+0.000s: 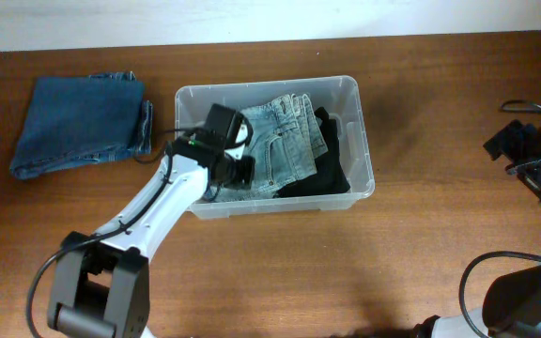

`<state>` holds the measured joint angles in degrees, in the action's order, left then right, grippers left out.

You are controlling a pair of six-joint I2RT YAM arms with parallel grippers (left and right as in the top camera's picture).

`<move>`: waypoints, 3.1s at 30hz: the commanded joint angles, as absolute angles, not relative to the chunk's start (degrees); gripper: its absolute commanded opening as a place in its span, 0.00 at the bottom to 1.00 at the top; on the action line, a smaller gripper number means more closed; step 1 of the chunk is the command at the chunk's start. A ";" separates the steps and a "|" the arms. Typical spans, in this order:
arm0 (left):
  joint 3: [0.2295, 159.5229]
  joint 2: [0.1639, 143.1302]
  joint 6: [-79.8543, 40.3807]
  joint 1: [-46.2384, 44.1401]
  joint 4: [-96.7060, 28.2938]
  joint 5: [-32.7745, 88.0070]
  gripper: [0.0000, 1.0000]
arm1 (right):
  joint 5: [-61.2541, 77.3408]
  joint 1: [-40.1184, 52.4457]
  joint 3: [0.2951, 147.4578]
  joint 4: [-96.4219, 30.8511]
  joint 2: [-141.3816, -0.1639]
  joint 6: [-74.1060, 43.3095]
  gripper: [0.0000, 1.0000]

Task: Pack container
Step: 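Press the light-grey jeans down into the bin with the left gripper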

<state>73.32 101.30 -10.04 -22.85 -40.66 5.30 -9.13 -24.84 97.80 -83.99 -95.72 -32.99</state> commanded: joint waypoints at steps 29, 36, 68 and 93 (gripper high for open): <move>100.71 118.34 -8.86 -33.23 -44.45 1.28 0.07 | -9.45 -25.15 97.65 -83.99 -94.98 -33.52 0.99; 105.91 117.73 -8.91 -33.12 -42.19 -1.91 0.07 | -9.45 -25.15 97.65 -83.99 -94.98 -33.52 0.98; 107.63 118.93 -8.91 -36.62 -46.68 -1.19 0.07 | -9.45 -25.15 97.65 -83.99 -94.98 -33.52 0.98; 102.61 116.01 -7.99 -39.97 -47.72 -4.16 0.15 | -9.45 -25.15 97.65 -83.99 -94.98 -33.52 0.98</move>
<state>99.20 119.57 -9.93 -40.38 -47.33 -0.80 -9.13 -24.84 97.80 -83.96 -95.72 -32.99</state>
